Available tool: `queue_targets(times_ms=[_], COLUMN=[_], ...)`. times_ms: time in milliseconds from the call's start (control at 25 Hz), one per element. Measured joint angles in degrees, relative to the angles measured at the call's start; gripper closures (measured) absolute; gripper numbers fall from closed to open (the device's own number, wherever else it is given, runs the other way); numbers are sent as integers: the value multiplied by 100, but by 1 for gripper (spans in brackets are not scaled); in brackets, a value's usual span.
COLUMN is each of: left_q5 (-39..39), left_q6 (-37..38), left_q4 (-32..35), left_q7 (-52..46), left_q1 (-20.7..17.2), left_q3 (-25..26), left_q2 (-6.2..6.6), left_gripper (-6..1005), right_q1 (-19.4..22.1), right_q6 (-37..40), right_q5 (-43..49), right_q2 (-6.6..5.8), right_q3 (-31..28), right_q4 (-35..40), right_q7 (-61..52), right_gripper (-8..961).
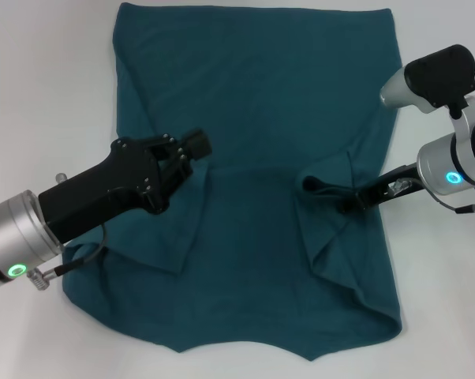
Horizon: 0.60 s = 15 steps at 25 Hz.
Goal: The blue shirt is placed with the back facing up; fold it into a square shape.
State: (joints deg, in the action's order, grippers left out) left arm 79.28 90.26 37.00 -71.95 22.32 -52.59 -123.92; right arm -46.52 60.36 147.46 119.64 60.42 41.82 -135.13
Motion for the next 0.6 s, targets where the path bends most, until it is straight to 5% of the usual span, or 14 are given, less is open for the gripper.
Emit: queue_targets(times_ms=[160, 600], left_q5=[0, 0], left_q6=[0, 11], left_q4=[-2, -19], left_q7=[4, 6], left_q1=[-11, -53], left_q3=[24, 66], left_q2=[0, -9], left_gripper=[936, 937], right_q1=[1, 37], right_q6=[-6, -16], right_q5=[-10, -98], right_q2=[6, 16], right_q3=[91, 82], right_q4=[-1, 80], right_q7=[-26, -132], right_gripper=[518, 817])
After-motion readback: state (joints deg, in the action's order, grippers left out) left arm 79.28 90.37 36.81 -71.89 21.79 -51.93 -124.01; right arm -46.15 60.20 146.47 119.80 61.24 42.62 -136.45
